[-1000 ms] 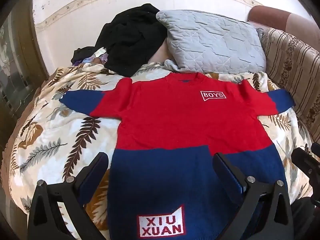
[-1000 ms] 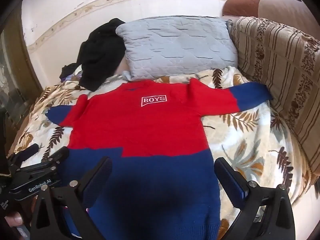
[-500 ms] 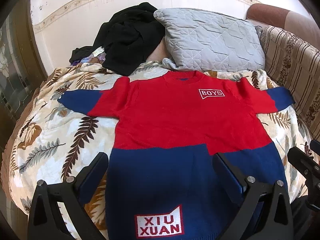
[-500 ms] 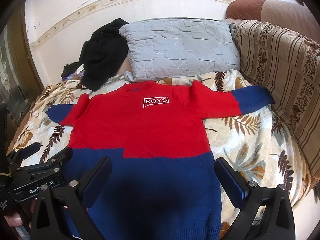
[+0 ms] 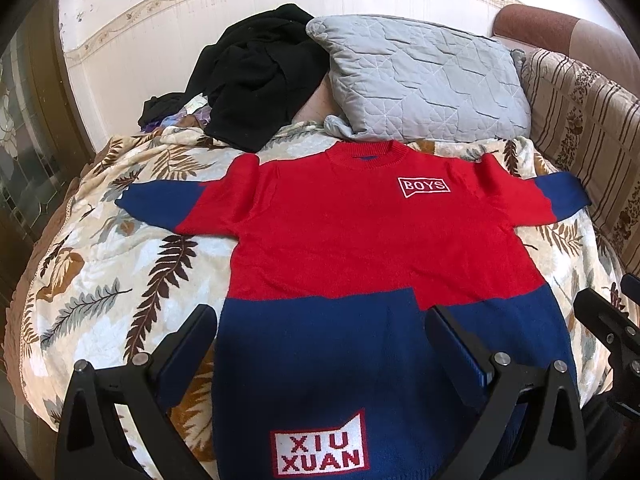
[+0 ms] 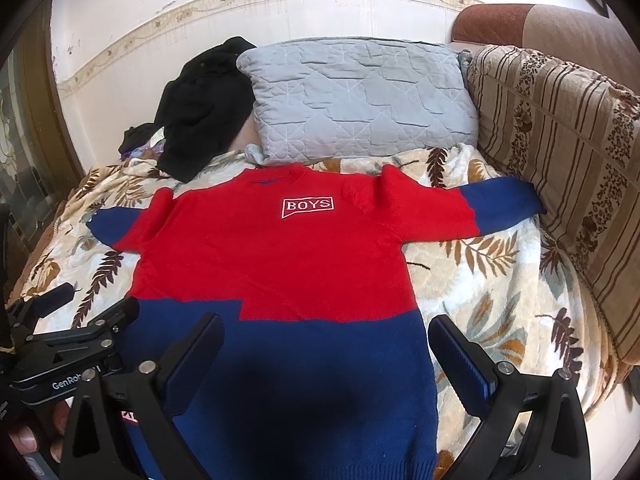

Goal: Fold small clothes

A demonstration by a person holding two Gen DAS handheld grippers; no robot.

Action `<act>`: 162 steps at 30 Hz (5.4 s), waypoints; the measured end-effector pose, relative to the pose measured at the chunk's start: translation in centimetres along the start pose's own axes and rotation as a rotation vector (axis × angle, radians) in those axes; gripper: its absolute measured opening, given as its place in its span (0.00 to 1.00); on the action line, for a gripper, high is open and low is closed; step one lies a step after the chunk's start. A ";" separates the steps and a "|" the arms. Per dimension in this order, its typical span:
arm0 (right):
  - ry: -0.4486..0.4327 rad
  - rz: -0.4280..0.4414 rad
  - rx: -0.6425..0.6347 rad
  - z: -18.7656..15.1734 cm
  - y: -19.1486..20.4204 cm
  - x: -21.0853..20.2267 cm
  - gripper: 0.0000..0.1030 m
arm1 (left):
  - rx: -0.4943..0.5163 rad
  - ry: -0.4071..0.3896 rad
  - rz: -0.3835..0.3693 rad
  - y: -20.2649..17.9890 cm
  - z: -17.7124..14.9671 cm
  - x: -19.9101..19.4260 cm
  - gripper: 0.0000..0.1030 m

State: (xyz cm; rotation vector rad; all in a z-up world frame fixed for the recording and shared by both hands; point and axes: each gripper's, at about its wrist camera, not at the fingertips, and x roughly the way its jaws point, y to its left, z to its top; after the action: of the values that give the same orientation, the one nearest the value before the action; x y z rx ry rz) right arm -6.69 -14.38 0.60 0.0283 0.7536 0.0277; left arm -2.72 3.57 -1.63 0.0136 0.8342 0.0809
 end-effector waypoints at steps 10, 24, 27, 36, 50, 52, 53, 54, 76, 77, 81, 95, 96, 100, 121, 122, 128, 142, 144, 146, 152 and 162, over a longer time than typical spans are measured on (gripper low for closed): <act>-0.016 -0.019 -0.002 0.2 0.1 -0.2 1.00 | -0.009 0.002 -0.003 0.3 0.0 0.1 1.00; -0.019 -0.020 -0.002 -0.1 0.3 -0.3 1.00 | -0.006 0.000 -0.003 -0.1 0.1 -0.2 1.00; -0.019 -0.018 0.000 -0.2 0.2 -0.3 1.00 | -0.006 0.000 0.004 -0.2 0.2 -0.2 1.00; -0.012 -0.014 -0.002 -0.4 0.3 0.0 1.00 | -0.005 0.005 0.001 -0.1 0.2 0.1 1.00; 0.009 0.075 0.092 0.1 -3.3 2.7 1.00 | -0.053 0.039 0.006 2.4 -0.5 2.8 1.00; -0.008 0.138 0.189 0.7 -7.4 4.3 1.00 | -0.090 0.053 0.032 4.5 -1.0 3.9 1.00; -0.015 0.167 0.246 1.0 -9.6 5.2 1.00 | -0.115 0.060 0.045 5.9 -1.2 4.4 1.00; -0.016 0.193 0.328 1.3 -12.4 6.5 1.00 | -0.137 0.064 0.057 7.0 -1.3 4.9 1.00; -0.003 -0.112 0.654 12.1 -32.0 22.9 0.10 | -0.384 0.095 0.300 21.6 -5.2 12.4 1.00; -0.046 -0.099 0.568 14.1 -29.5 21.5 0.10 | -0.381 0.094 0.304 21.4 -5.2 12.4 1.00; -0.201 0.046 0.270 19.2 -15.9 15.5 0.10 | -0.384 0.091 0.304 21.3 -5.2 12.3 1.00; 0.087 0.372 0.112 5.6 2.0 23.0 0.94 | -0.355 0.099 0.250 20.6 -4.3 11.2 1.00; 0.072 0.374 0.126 5.0 1.1 21.6 0.94 | -0.356 0.078 0.221 20.1 -3.7 10.6 1.00; 0.050 0.393 0.210 4.5 -2.8 19.0 0.94 | -0.285 -0.001 0.011 15.6 1.4 9.1 1.00; 0.047 0.490 0.420 0.4 -8.7 19.8 0.95 | -0.320 0.115 -0.134 7.1 11.5 17.9 0.06; 0.046 0.492 0.425 0.4 -8.8 19.8 0.95 | -0.316 0.087 -0.124 7.1 11.2 17.0 0.06; 0.046 0.523 0.479 1.0 -9.7 19.0 0.95 | -0.311 0.164 -0.058 8.9 6.8 19.8 0.08; 0.234 0.212 0.180 10.7 -9.4 25.4 0.11 | -0.220 0.134 -0.038 8.0 6.7 19.9 0.10; 0.168 0.105 0.148 11.0 -9.8 24.6 0.10 | -0.209 0.123 -0.041 7.9 6.6 19.8 0.10; 0.260 0.023 0.167 10.1 -10.9 27.0 0.15 | -0.196 0.116 -0.022 7.6 6.5 19.7 0.10; 0.080 0.282 0.393 10.5 -12.4 21.7 0.61 | -0.186 0.111 -0.017 7.5 6.6 19.8 0.10; 0.076 0.326 0.283 8.3 -7.7 21.1 0.73 | -0.255 0.093 -0.140 10.6 7.9 16.8 0.30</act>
State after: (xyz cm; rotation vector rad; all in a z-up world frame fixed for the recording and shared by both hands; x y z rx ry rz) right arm 14.50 -21.45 -8.01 0.4218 0.8176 0.2338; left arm 13.64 15.55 -8.26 -0.2902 0.9101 0.0558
